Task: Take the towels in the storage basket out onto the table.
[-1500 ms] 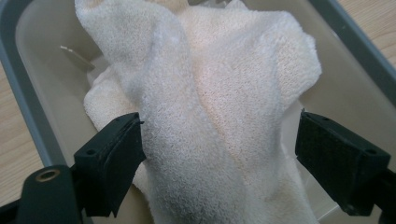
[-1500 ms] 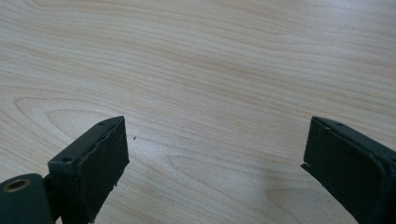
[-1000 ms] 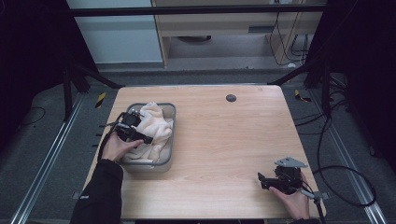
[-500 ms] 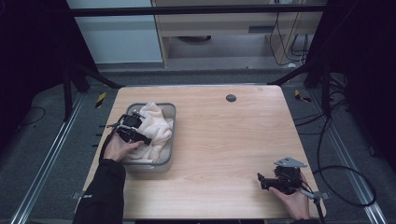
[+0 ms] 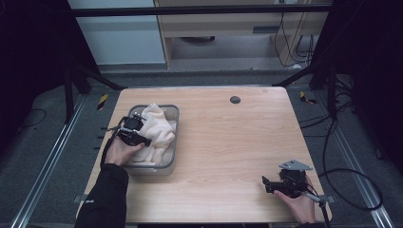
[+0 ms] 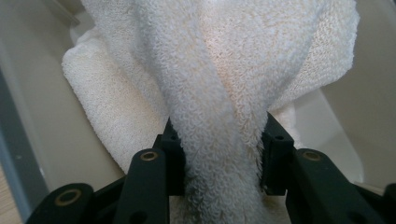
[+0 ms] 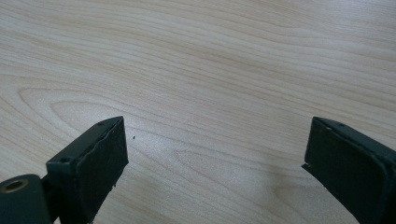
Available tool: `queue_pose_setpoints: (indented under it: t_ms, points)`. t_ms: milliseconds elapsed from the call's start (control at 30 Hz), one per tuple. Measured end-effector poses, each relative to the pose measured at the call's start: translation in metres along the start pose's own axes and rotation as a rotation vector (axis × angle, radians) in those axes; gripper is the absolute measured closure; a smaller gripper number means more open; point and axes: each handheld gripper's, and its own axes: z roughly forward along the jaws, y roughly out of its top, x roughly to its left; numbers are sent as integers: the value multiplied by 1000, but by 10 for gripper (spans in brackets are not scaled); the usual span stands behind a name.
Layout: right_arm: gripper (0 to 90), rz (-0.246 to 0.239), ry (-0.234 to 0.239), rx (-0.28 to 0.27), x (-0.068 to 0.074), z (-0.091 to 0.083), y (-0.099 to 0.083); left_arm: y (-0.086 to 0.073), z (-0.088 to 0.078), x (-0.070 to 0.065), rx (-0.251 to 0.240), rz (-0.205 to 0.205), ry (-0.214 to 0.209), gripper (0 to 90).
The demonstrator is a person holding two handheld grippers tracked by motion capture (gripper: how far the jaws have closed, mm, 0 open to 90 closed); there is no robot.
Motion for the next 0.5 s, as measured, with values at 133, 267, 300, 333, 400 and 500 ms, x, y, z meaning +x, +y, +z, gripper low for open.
queue_pose_setpoints:
  t_ms: [133,267,300,333,400,500]
  points:
    - [59,-5,-5,-2,-1,0,0,1,-9,-1,-17,3,0,619]
    - [59,-6,-5,-1,-1,0,0,2,-21,-2,-51,3,-2,619]
    - [59,-7,-4,-1,-1,0,0,2,-24,-2,-57,5,-2,619]
    - [59,-10,-5,1,-1,0,0,3,-27,-2,-68,5,0,619]
    - [59,-4,-1,1,0,0,0,4,-36,-3,-96,3,-1,620]
    - [59,-3,0,2,0,0,0,7,-48,-4,-127,4,0,620]
